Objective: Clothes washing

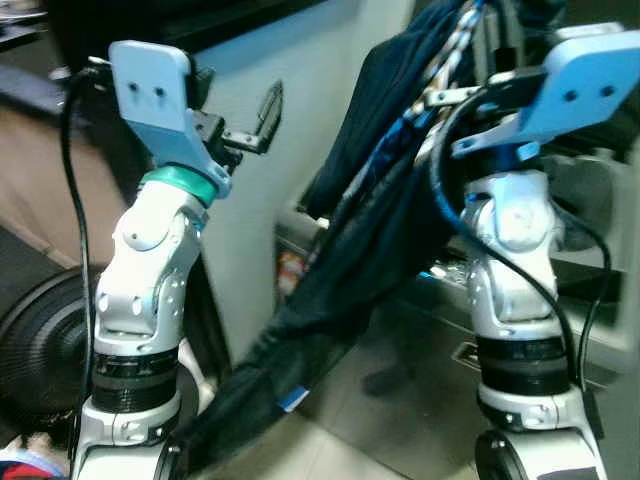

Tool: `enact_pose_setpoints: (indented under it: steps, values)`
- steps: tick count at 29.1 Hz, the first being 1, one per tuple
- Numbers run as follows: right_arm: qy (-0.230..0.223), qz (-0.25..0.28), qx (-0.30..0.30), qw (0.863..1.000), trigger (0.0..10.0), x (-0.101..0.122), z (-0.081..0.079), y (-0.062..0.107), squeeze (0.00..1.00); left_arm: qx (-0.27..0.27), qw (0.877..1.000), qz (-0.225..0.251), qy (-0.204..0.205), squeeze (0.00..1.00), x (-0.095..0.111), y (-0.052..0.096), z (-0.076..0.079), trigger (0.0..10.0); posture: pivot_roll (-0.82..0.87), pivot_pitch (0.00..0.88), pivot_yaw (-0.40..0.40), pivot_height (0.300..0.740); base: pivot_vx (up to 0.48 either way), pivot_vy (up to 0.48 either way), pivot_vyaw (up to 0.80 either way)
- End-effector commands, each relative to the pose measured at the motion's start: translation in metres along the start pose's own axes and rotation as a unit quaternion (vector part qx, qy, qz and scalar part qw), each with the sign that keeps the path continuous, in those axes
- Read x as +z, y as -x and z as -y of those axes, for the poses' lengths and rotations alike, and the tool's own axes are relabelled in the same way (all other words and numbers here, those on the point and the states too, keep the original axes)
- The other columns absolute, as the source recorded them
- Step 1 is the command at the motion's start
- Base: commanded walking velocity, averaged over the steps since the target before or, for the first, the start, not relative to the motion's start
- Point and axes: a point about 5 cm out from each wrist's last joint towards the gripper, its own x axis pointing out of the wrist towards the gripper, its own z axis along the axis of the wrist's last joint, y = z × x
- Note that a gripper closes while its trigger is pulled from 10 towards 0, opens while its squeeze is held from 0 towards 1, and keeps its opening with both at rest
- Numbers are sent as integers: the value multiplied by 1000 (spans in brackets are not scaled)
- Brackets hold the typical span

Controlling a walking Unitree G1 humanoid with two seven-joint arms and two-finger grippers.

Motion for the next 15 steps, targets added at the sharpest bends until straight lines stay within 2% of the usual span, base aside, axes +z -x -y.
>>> enact_pose_setpoints:
  steps: [1, 7, 15]
  values:
    - [7, -17, 3, 1000, 10000, -8, -1, 8, 0, 3, 1000, -7, 7, 0, -1, 1, 0, 10000, 117, 0, 39, 740, 0, 0, -800]
    - [17, -53, 4, 998, 10000, -22, -1, 19, 0, 8, 1000, -16, 11, 0, -3, 3, 1, 10000, 115, 0, 39, 740, 0, 0, -800]
    - [11, -68, 3, 998, 10000, -26, 0, 21, 0, 10, 1000, -20, 9, 0, -3, 3, 2, 10000, 109, 0, 36, 740, 0, 0, -800]
